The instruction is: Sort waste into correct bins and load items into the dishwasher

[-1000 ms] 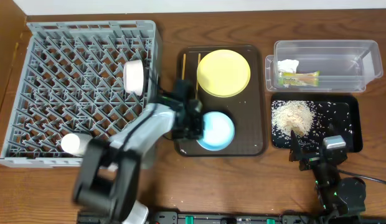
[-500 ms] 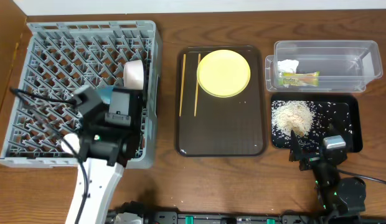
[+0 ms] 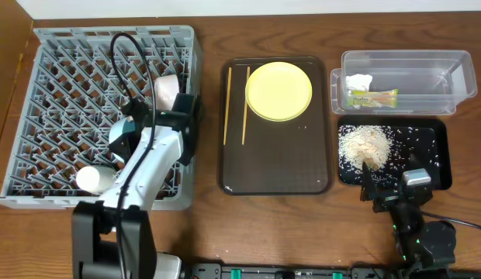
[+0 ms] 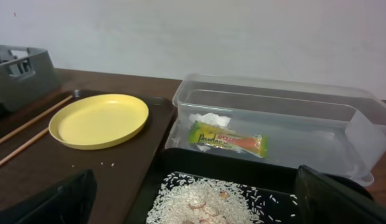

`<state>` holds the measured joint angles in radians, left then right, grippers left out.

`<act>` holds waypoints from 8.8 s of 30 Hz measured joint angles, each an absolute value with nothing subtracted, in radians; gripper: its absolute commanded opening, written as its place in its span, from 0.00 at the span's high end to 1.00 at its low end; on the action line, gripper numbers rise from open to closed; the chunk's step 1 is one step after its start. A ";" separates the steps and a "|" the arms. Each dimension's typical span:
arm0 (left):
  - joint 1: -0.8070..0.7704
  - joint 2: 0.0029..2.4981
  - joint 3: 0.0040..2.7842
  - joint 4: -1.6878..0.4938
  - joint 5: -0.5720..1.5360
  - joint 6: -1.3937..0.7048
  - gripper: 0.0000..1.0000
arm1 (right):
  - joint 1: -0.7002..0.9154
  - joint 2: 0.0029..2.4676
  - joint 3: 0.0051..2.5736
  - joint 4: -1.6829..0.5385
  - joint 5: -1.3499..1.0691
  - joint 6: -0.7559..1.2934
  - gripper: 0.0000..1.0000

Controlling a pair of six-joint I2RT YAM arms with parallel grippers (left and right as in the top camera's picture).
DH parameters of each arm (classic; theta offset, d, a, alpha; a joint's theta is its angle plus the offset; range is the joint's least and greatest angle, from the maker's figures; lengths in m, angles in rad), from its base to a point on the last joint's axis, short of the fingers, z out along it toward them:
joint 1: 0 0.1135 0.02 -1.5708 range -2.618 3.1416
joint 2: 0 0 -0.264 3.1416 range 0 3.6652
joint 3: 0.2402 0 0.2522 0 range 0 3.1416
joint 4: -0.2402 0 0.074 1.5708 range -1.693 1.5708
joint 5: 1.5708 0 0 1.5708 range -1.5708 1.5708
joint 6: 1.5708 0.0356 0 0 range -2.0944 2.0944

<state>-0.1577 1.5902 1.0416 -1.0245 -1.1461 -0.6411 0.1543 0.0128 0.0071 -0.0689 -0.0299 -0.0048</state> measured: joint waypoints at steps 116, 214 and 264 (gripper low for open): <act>0.147 1.561 1.088 -0.345 -0.223 0.301 0.68 | 0.154 0.013 0.007 -0.069 -0.030 -0.005 0.01; -0.070 1.285 1.100 -0.440 -0.168 -0.006 0.51 | 0.154 0.013 0.007 -0.069 -0.030 -0.005 0.01; -0.225 1.509 1.105 -0.519 0.391 -0.635 0.41 | 0.154 0.013 0.007 -0.068 -0.030 -0.005 0.01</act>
